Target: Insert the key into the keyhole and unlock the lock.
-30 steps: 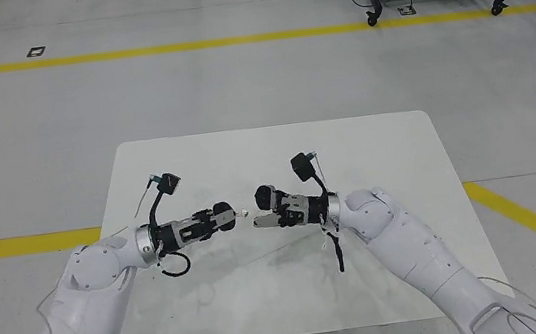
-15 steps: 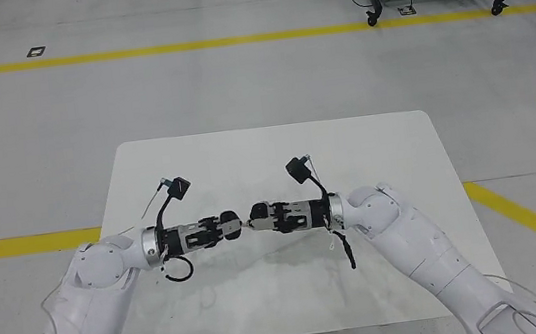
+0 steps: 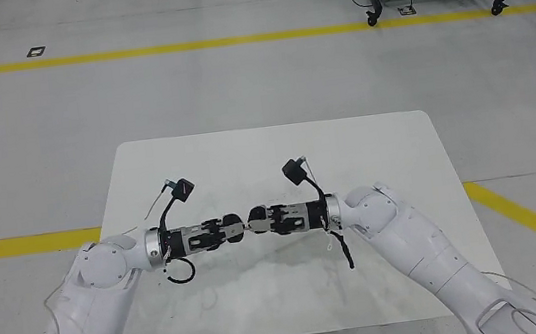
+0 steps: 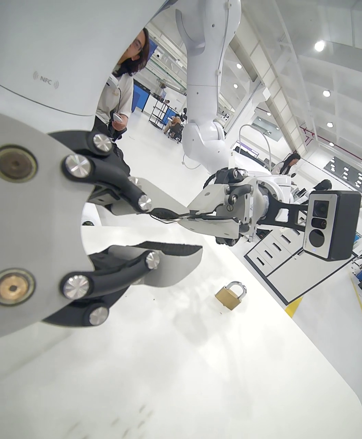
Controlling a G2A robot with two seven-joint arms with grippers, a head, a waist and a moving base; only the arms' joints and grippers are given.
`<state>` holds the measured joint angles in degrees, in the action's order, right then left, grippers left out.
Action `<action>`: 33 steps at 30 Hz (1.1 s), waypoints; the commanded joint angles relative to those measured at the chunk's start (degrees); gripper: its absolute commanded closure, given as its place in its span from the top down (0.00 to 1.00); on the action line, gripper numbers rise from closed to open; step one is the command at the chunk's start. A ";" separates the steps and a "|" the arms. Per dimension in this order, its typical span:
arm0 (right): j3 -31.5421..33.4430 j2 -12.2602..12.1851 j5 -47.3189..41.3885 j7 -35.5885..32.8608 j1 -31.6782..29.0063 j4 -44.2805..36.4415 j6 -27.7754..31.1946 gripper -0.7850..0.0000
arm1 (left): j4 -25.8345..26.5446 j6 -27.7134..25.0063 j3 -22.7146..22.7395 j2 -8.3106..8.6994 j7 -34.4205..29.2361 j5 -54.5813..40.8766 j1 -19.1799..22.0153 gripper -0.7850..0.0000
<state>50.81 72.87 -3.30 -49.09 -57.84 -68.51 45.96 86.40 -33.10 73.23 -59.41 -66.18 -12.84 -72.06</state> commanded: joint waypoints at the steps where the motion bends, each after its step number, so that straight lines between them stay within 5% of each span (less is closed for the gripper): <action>1: -0.19 -0.02 -0.37 -0.20 0.01 -0.01 0.10 0.15 | 0.01 -0.17 -0.08 0.06 0.29 0.04 0.00 0.00; 2: -0.26 -0.04 -0.47 -0.30 0.06 0.03 0.15 0.02 | 0.01 -0.27 -0.15 0.09 0.42 0.00 -0.02 0.00; 5: -0.55 -0.08 -0.96 -0.66 0.17 0.07 0.46 0.00 | -0.06 -0.28 -0.21 0.17 1.07 0.16 0.04 0.00; 6: -0.61 -0.10 -1.12 -0.75 0.22 0.06 0.67 0.00 | -0.24 -0.02 -0.14 0.17 1.96 0.14 0.01 0.18; 7: -0.66 -0.12 -1.42 -0.82 0.22 0.09 0.88 0.00 | -0.19 0.30 -0.29 0.17 2.27 0.11 0.01 0.76; 8: -0.68 -0.15 -1.68 -0.92 0.23 0.10 1.16 0.00 | -0.07 0.43 -0.39 0.19 2.32 0.10 0.09 1.00; 22: 7.35 -2.50 -4.82 5.33 -3.06 2.31 9.88 0.00 | 3.07 -3.35 7.17 1.33 9.62 -1.97 -1.87 1.00; 33: 10.25 -2.52 -18.74 6.87 -2.27 3.33 12.04 0.00 | 19.85 3.47 21.47 3.28 19.34 27.80 -12.25 1.00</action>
<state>60.98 70.16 -20.57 -42.42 -60.54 -65.61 58.00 103.79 -30.89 92.46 -56.32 -47.64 11.00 -82.35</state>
